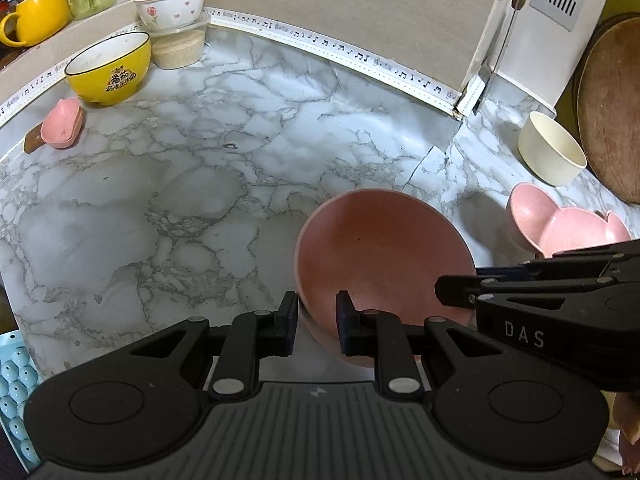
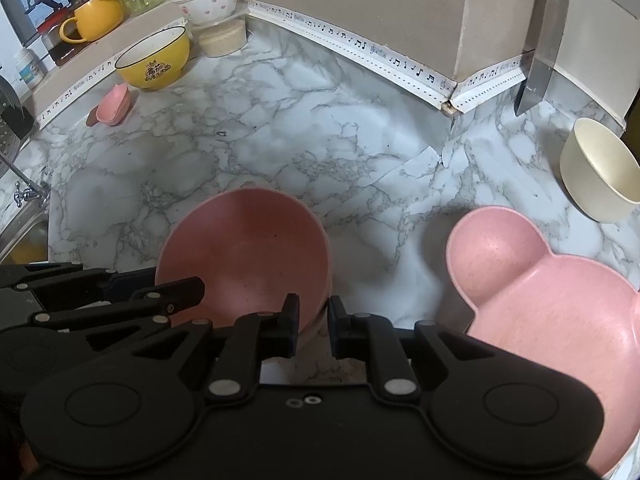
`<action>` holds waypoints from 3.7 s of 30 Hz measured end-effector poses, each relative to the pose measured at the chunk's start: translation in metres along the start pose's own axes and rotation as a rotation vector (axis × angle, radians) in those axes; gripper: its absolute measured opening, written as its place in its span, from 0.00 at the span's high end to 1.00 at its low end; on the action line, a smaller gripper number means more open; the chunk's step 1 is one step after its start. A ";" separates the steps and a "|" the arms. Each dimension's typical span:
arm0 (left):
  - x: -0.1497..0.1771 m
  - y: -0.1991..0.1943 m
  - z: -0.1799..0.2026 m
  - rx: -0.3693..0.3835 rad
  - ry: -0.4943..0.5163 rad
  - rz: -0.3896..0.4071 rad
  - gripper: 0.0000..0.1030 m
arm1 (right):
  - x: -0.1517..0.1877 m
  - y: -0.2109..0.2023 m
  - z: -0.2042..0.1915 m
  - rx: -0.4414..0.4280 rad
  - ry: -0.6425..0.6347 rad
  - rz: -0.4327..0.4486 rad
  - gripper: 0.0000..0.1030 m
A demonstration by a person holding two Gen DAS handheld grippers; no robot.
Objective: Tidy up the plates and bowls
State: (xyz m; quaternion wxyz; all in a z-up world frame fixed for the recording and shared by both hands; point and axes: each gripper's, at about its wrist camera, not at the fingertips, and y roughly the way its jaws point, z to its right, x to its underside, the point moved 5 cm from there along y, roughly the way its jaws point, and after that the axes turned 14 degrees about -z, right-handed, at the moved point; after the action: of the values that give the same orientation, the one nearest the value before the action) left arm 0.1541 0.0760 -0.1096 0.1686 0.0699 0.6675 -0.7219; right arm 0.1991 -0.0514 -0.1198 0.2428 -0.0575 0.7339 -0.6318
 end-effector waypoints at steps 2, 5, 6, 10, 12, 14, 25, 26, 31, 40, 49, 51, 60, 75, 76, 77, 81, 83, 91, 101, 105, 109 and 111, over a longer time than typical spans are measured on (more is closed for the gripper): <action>-0.001 -0.002 0.000 -0.003 0.000 0.008 0.81 | 0.000 0.000 0.000 0.002 0.001 0.002 0.87; -0.002 -0.005 -0.001 0.004 -0.002 0.013 0.81 | 0.001 -0.003 0.002 0.003 0.002 0.007 0.87; -0.002 -0.007 -0.001 0.002 -0.003 0.015 0.81 | 0.001 -0.005 0.002 0.010 -0.004 0.014 0.87; -0.003 -0.016 -0.003 -0.011 0.002 0.040 0.81 | 0.003 -0.016 0.004 0.010 -0.011 0.039 0.87; -0.005 -0.024 -0.005 -0.031 0.007 0.064 0.81 | 0.004 -0.022 0.007 0.005 -0.010 0.051 0.86; -0.007 -0.032 -0.004 -0.025 0.014 0.086 0.81 | 0.005 -0.030 0.011 -0.003 -0.002 0.062 0.86; -0.020 -0.066 0.033 0.004 0.105 0.184 0.77 | 0.014 -0.076 0.036 -0.013 0.008 0.162 0.80; -0.022 -0.066 0.037 0.009 0.115 0.190 0.72 | 0.015 -0.079 0.039 -0.015 0.011 0.171 0.80; -0.030 -0.076 0.069 0.018 0.181 0.235 0.57 | 0.019 -0.098 0.061 -0.004 0.026 0.217 0.74; -0.057 -0.085 0.125 0.061 0.252 0.301 0.27 | 0.031 -0.131 0.122 0.032 0.083 0.307 0.22; -0.108 -0.069 0.178 0.126 0.251 0.263 0.23 | 0.022 -0.143 0.204 0.086 0.188 0.326 0.03; -0.120 -0.060 0.188 0.122 0.258 0.249 0.23 | 0.017 -0.139 0.224 0.083 0.231 0.308 0.03; -0.160 -0.004 0.235 0.097 0.290 0.150 0.23 | -0.012 -0.106 0.299 0.046 0.432 0.234 0.05; -0.190 0.085 0.273 0.055 0.232 -0.005 0.24 | -0.055 -0.036 0.347 0.002 0.573 0.128 0.39; -0.191 0.087 0.273 0.060 0.225 -0.010 0.27 | -0.057 -0.032 0.349 0.000 0.581 0.120 0.42; -0.192 0.090 0.274 0.067 0.225 -0.014 0.33 | -0.058 -0.029 0.350 -0.002 0.586 0.115 0.46; -0.192 0.099 0.280 0.074 0.243 -0.036 0.49 | -0.062 -0.019 0.349 -0.004 0.572 0.104 0.59; -0.190 0.101 0.282 0.074 0.253 -0.040 0.67 | -0.064 -0.016 0.346 -0.004 0.555 0.101 0.66; -0.185 0.102 0.284 0.069 0.265 -0.055 0.89 | -0.066 -0.017 0.339 -0.003 0.524 0.112 0.86; -0.176 0.083 0.287 0.067 0.301 -0.036 0.90 | -0.055 -0.026 0.330 0.029 0.517 0.123 0.92; -0.171 0.063 0.285 0.072 0.309 -0.020 0.90 | -0.046 -0.044 0.321 0.037 0.498 0.142 0.91; -0.162 0.043 0.280 0.079 0.310 -0.007 0.90 | -0.037 -0.067 0.310 0.033 0.483 0.175 0.91; -0.155 0.031 0.277 0.076 0.315 0.003 0.90 | -0.034 -0.076 0.301 0.042 0.467 0.185 0.91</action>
State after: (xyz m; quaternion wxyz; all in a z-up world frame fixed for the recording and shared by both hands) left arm 0.3441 -0.1759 -0.0610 0.0601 0.1898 0.6578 -0.7264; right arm 0.3408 -0.3241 -0.0628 0.1245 0.1627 0.7588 -0.6183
